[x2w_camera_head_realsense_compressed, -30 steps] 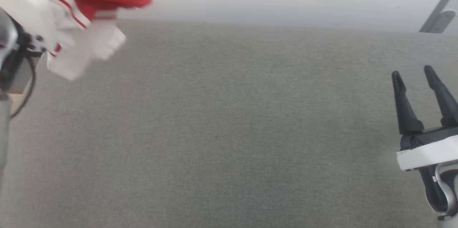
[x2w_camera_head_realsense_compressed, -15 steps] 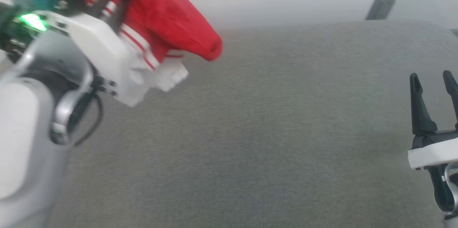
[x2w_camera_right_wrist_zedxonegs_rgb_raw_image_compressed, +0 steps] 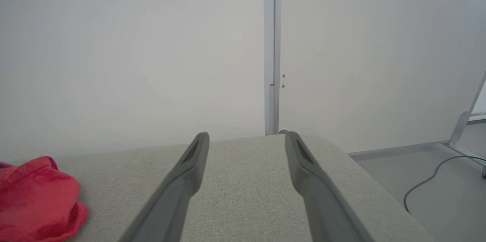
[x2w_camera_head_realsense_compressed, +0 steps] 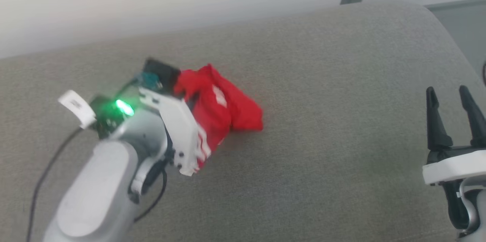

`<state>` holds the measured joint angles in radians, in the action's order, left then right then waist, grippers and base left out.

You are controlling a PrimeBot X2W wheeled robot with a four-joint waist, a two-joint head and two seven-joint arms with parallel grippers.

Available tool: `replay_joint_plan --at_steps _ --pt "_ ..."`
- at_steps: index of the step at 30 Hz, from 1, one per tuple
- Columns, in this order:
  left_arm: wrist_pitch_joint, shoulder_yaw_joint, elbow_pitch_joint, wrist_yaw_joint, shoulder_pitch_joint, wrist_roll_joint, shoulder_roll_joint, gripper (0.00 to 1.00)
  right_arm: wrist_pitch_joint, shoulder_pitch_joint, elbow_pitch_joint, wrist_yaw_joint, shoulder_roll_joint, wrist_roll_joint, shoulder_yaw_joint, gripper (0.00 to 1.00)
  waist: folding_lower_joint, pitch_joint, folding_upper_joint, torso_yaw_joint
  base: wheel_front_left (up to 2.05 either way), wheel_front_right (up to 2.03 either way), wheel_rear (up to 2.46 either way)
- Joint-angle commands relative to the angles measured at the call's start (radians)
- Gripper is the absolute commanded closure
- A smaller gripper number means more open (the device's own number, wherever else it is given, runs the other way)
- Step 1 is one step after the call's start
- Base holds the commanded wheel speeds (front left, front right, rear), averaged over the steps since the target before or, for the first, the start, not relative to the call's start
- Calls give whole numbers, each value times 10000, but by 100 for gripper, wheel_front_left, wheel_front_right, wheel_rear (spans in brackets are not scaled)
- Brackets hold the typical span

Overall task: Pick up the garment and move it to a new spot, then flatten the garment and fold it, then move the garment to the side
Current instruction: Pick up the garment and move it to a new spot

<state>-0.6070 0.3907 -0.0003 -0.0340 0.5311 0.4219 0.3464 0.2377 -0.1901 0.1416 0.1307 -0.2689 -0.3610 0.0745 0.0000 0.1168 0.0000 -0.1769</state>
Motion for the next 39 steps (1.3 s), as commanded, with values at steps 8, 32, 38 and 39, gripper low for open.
replay_joint_plan --at_steps 8,32,38,39 --pt "544 375 2923 97 -818 359 -575 100 202 -119 272 0 215 -106 -352 0 0 274 0 -419 0 0 0" --pt "1866 530 6321 1269 -25 1227 -1332 0 289 159 835 0 100 -221 -719 0 0 -642 0 156 0 0 0" --pt "2595 266 5172 1304 -575 1246 -595 0 289 538 701 0 307 117 -475 0 0 -1279 0 659 0 0 0" --pt "2758 168 4973 1258 -687 1260 -457 0 289 607 678 0 339 169 -417 0 0 -1339 0 737 0 0 0"
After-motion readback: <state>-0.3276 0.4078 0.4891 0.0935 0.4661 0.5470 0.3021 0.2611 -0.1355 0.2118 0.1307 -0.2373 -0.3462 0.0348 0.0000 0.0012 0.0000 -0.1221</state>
